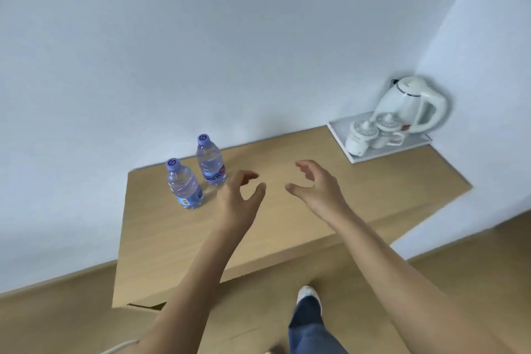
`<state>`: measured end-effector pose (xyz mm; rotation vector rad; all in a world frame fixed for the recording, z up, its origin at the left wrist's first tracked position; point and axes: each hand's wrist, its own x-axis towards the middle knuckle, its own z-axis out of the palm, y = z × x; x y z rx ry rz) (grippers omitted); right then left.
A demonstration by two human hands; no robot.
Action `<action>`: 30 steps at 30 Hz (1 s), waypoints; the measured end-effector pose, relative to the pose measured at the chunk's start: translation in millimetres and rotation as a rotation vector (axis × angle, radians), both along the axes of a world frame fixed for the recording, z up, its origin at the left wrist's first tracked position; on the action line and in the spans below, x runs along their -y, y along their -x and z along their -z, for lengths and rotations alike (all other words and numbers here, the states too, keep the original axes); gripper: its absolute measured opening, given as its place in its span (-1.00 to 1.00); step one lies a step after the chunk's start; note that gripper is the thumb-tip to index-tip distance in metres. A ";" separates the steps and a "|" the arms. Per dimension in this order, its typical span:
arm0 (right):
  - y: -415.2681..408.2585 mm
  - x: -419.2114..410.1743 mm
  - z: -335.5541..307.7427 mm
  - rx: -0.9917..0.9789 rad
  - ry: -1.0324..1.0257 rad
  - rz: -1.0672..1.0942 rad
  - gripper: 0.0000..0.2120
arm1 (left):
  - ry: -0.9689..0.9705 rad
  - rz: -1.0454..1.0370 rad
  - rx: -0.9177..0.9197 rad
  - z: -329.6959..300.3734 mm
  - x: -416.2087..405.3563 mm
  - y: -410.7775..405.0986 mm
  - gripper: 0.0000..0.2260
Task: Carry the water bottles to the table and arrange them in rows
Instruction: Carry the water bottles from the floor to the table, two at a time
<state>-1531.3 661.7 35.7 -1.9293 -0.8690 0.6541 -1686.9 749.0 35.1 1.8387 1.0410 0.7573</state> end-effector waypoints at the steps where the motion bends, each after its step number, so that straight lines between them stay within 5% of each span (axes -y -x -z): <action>1: -3.8 17.7 -3.8 -0.012 -0.005 0.038 -0.50 | -0.001 0.063 -0.004 -3.2 9.6 -8.2 -0.84; 15: -109.7 296.9 -16.0 -0.055 -0.020 0.647 -0.65 | 0.009 0.785 -0.027 -26.0 221.8 -196.6 -0.82; 30: -294.5 594.9 -16.1 -0.060 0.012 0.944 -0.60 | 0.072 1.047 0.010 -24.7 494.3 -444.7 -0.83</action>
